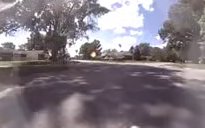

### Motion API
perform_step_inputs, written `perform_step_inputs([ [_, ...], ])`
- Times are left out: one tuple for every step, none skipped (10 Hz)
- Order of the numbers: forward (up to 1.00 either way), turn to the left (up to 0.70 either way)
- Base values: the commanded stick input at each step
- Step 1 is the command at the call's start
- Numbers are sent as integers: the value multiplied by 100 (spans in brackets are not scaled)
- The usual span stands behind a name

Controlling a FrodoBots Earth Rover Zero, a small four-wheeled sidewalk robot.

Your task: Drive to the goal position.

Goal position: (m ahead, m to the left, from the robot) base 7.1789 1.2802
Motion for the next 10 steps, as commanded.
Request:
perform_step_inputs([
  [70, 0],
  [70, 0],
  [70, 8],
  [70, 28],
  [70, 32],
  [70, 35],
  [70, 35],
  [70, 35],
  [70, 35],
  [70, 35],
])
